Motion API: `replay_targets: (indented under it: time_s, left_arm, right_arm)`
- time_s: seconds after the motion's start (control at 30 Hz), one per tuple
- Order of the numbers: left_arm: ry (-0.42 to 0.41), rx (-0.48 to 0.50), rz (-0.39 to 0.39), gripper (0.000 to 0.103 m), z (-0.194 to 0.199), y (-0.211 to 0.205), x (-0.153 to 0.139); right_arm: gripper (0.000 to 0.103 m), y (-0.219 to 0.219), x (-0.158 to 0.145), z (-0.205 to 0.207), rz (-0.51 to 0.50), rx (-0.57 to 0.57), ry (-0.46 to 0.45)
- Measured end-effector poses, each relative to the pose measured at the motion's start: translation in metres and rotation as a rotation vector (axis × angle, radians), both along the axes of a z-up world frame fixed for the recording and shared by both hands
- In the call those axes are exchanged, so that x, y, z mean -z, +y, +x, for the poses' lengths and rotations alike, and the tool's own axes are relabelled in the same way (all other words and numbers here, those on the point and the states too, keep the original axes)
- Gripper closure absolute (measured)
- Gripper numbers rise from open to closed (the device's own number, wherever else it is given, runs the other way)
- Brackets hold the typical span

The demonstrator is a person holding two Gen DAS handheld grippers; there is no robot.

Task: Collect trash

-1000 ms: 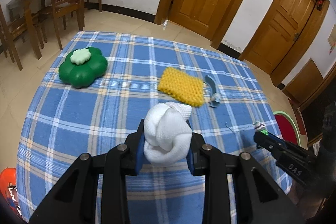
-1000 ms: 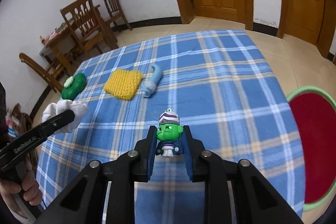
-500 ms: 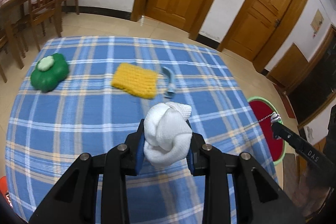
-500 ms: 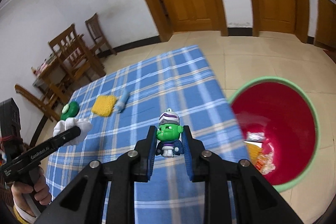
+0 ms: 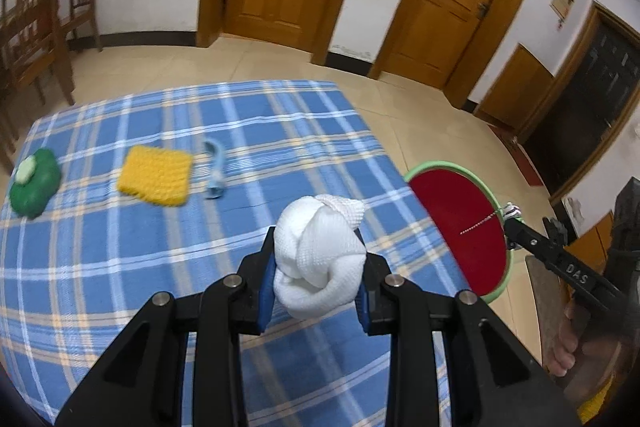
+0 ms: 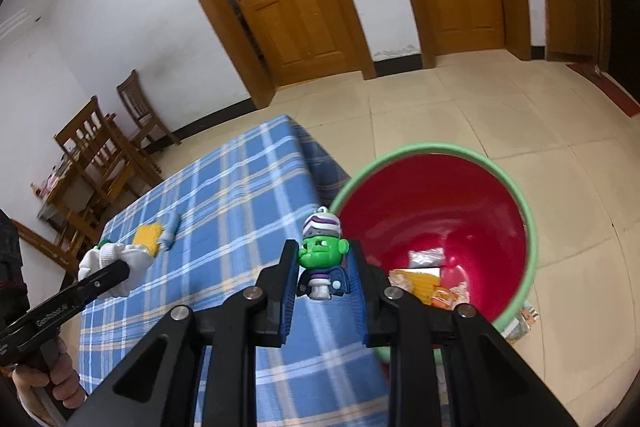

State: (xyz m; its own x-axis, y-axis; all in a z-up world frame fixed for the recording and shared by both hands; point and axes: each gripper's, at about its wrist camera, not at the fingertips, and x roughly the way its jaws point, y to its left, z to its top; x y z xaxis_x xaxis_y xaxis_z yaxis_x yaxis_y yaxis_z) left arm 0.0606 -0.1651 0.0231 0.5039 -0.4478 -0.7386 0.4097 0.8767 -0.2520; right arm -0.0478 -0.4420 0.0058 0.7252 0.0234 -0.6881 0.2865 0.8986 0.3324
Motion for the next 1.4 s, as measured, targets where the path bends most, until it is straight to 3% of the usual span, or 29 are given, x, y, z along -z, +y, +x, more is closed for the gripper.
replay_targets:
  time_s: [0.63, 1.23, 1.3, 1.37, 1.4]
  left_arm:
    - [0.009, 0.22, 0.045, 0.071, -0.003, -0.109, 0.014]
    - [0.025, 0.354, 0.083, 0.07, -0.003, -0.18, 0.04]
    - [0.028, 0.365, 0.089, 0.067, -0.003, -0.188, 0.042]
    - [0.025, 0.372, 0.093, 0.054, -0.004, -0.195, 0.044]
    - [0.022, 0.373, 0.093, 0.053, -0.004, -0.196, 0.044]
  right_arm:
    - [0.075, -0.068, 0.036, -0.022, 0.068, 0.138, 0.038]
    - [0.075, -0.085, 0.032, -0.04, 0.094, 0.185, -0.001]
    - [0.075, -0.088, 0.033, -0.042, 0.097, 0.191, -0.001]
    - [0.075, -0.089, 0.034, -0.042, 0.1, 0.195, -0.001]
    - [0.075, -0.09, 0.035, -0.043, 0.102, 0.198, 0.0]
